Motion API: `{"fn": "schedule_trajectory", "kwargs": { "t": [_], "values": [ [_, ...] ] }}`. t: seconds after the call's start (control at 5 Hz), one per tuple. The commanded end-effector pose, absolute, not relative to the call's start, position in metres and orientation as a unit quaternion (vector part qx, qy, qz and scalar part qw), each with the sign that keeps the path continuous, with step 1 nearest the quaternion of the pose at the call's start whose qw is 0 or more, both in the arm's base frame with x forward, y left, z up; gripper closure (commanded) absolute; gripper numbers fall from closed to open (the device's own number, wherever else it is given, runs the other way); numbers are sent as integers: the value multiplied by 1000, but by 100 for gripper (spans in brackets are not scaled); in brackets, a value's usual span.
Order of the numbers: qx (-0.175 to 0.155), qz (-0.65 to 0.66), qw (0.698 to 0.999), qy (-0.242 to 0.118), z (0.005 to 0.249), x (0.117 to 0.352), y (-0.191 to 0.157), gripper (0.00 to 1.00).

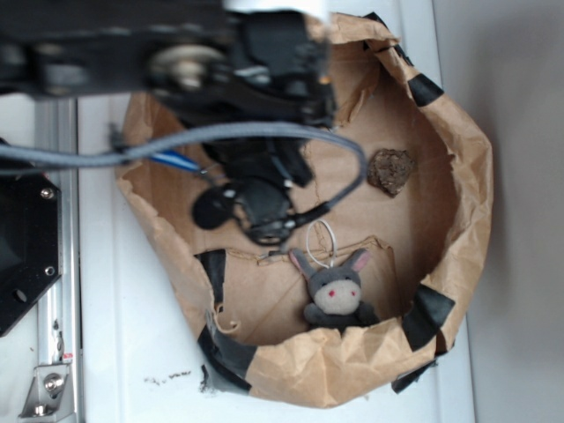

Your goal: Grab the silver keys.

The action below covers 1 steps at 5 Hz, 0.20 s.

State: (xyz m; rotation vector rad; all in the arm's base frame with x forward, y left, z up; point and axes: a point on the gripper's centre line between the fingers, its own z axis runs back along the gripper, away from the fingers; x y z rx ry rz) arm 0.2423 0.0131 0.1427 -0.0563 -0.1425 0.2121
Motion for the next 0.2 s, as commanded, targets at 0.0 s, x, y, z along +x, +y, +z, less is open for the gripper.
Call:
{"fn": "schedule_trajectory", "kwargs": {
  "t": [0.0],
  "values": [
    [-35, 114, 988, -100, 162, 257, 10, 100]
  ]
}}
